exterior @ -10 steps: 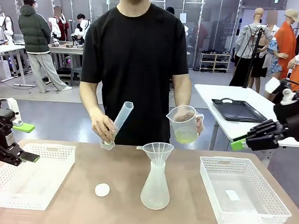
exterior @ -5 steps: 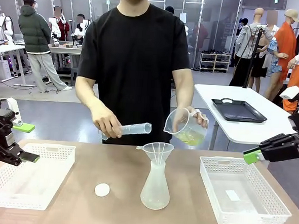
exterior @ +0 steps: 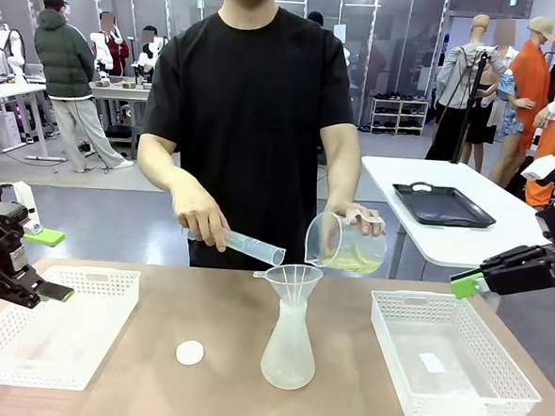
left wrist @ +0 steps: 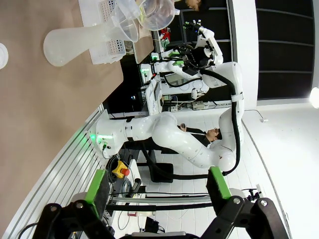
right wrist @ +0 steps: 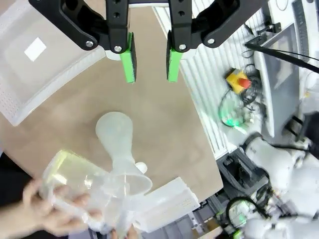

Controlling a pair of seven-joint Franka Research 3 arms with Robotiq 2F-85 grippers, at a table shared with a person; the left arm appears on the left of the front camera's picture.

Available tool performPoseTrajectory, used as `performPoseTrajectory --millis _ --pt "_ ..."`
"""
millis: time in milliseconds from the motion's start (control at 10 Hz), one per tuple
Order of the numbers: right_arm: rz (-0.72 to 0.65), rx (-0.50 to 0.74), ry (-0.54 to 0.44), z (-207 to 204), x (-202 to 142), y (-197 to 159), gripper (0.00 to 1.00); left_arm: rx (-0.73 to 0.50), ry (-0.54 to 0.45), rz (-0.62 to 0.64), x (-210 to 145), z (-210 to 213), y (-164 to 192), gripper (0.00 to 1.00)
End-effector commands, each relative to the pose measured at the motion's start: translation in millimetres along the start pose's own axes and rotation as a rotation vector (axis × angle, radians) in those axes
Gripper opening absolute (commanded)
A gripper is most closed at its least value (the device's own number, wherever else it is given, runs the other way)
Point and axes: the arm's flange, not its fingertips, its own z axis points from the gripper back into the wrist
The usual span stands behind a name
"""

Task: Prepare the solutions needed for the experiment.
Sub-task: Once the solution is in the Big flask , pick up the Plastic Funnel and place it back into the right Organizing basket.

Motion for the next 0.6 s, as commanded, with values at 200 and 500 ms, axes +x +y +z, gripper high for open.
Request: performPoseTrajectory --millis 200,500 --pt "-0.604 0.179 -0.056 -11.3 -1.8 -30.4 0.33 -0.006 0.009 -0.007 -1.8 2.0 -1.1 1.0" --pt "-0.714 0.362 -0.115 -17.4 -7.5 -43.0 0.33 -0.006 0.009 -0.007 -1.8 2.0 -1.1 1.0"
